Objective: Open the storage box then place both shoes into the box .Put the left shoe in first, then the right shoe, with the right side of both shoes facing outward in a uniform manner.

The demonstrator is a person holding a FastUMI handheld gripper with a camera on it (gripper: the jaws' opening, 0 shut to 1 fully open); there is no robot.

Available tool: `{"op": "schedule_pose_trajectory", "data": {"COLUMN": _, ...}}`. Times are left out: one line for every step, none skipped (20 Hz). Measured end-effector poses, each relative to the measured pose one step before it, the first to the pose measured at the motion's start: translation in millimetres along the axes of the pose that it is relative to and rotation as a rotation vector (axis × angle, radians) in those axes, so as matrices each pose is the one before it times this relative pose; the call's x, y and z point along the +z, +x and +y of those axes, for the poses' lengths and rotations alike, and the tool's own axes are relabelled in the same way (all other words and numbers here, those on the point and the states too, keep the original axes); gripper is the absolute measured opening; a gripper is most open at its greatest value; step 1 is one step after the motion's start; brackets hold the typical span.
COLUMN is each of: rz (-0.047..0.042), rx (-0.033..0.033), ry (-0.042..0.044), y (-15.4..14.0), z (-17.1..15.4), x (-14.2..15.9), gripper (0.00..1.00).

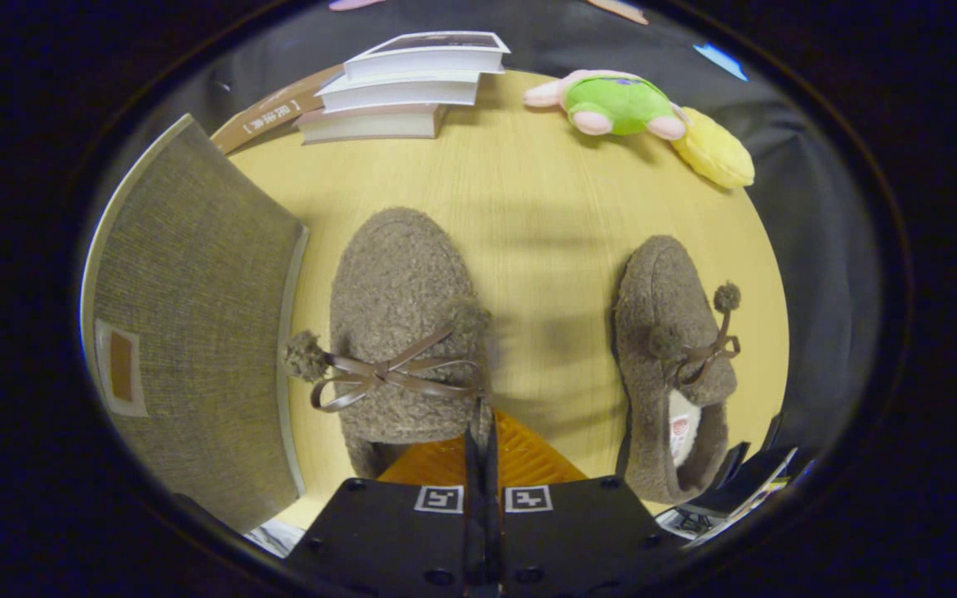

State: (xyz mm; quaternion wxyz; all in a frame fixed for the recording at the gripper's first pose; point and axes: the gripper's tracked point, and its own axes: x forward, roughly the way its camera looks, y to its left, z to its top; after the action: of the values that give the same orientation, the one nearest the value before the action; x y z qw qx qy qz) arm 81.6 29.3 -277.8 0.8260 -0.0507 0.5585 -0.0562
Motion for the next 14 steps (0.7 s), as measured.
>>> {"op": "schedule_pose_trajectory", "data": {"rz": -0.00472, "rx": -0.01125, "ry": 0.00520, "y": -0.99, "z": -1.68, "x": -2.48, "gripper": 0.04}}
{"op": "schedule_pose_trajectory", "data": {"rz": -0.00666, "rx": -0.00512, "ry": 0.01189, "y": -4.06, "z": -1.24, "x": -1.42, "gripper": 0.05}}
{"op": "schedule_pose_trajectory", "data": {"rz": -0.00599, "rx": 0.00048, "ry": 0.02650, "y": -3.57, "z": 0.50, "x": -0.02, "gripper": 0.04}}
{"op": "schedule_pose_trajectory", "data": {"rz": -0.00400, "rx": 0.00203, "ry": 0.03882, "y": -6.25, "z": 1.29, "x": -0.27, "gripper": 0.04}}
{"op": "schedule_pose_trajectory", "data": {"rz": 0.00403, "rx": -0.00579, "ry": 0.03393, "y": -6.43, "z": 0.49, "x": -1.80, "gripper": 0.04}}
{"op": "schedule_pose_trajectory", "data": {"rz": 0.00766, "rx": -0.00930, "ry": 0.01452, "y": -6.16, "z": -0.23, "x": -1.21, "gripper": 0.04}}
{"op": "schedule_pose_trajectory", "data": {"rz": 0.01564, "rx": -0.02177, "ry": 0.00543, "y": -7.18, "z": -2.57, "x": -3.29, "gripper": 0.04}}
{"op": "schedule_pose_trajectory", "data": {"rz": 0.01799, "rx": -0.02917, "ry": 0.00029, "y": -9.10, "z": -5.15, "x": -3.03, "gripper": 0.04}}
{"op": "schedule_pose_trajectory", "data": {"rz": 0.01713, "rx": -0.02304, "ry": 0.00949, "y": -7.75, "z": -3.73, "x": -2.33, "gripper": 0.04}}
{"op": "schedule_pose_trajectory", "data": {"rz": 0.01437, "rx": -0.01641, "ry": 0.01625, "y": -8.88, "z": -3.41, "x": -1.49, "gripper": 0.04}}
{"op": "schedule_pose_trajectory", "data": {"rz": 0.00999, "rx": -0.01293, "ry": 0.01361, "y": -8.84, "z": -3.41, "x": -1.36, "gripper": 0.04}}
{"op": "schedule_pose_trajectory", "data": {"rz": 0.00813, "rx": -0.01628, "ry": 0.01139, "y": -10.14, "z": -3.88, "x": 0.02, "gripper": 0.04}}
{"op": "schedule_pose_trajectory", "data": {"rz": 0.00618, "rx": -0.01805, "ry": 0.00693, "y": -11.15, "z": -4.86, "x": 0.30, "gripper": 0.04}}
{"op": "schedule_pose_trajectory", "data": {"rz": 0.00866, "rx": -0.02160, "ry": 0.00755, "y": -12.92, "z": -5.30, "x": 1.49, "gripper": 0.04}}
